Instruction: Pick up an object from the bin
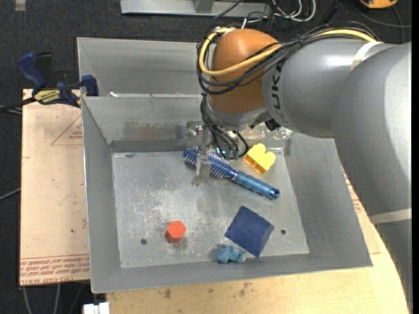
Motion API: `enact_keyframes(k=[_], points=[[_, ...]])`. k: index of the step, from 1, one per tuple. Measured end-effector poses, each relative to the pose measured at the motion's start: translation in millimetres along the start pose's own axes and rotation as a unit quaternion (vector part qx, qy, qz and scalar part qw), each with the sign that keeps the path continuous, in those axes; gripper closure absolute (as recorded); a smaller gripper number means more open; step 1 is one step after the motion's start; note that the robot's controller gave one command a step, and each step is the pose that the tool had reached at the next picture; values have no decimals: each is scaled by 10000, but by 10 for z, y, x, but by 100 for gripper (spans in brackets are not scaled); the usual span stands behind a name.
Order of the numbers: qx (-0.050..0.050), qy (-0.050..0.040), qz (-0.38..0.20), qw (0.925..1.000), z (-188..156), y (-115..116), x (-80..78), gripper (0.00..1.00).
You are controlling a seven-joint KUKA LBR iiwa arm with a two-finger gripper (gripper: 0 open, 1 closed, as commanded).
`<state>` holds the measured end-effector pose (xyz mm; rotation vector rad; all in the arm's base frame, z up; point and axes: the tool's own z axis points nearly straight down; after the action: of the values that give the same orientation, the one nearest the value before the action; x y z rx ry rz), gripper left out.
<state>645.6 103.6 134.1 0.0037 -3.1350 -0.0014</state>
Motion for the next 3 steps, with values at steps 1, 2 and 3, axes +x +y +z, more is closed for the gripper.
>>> enact_keyframes(k=[1, 2, 3], points=[[7, -14, 301, 9995, 682, -575, 63, 0], [-7, -44, 683, 9977, 329, -522, 169, 0], [-9, -44, 1615, 9869, 288, -528, 189, 0]])
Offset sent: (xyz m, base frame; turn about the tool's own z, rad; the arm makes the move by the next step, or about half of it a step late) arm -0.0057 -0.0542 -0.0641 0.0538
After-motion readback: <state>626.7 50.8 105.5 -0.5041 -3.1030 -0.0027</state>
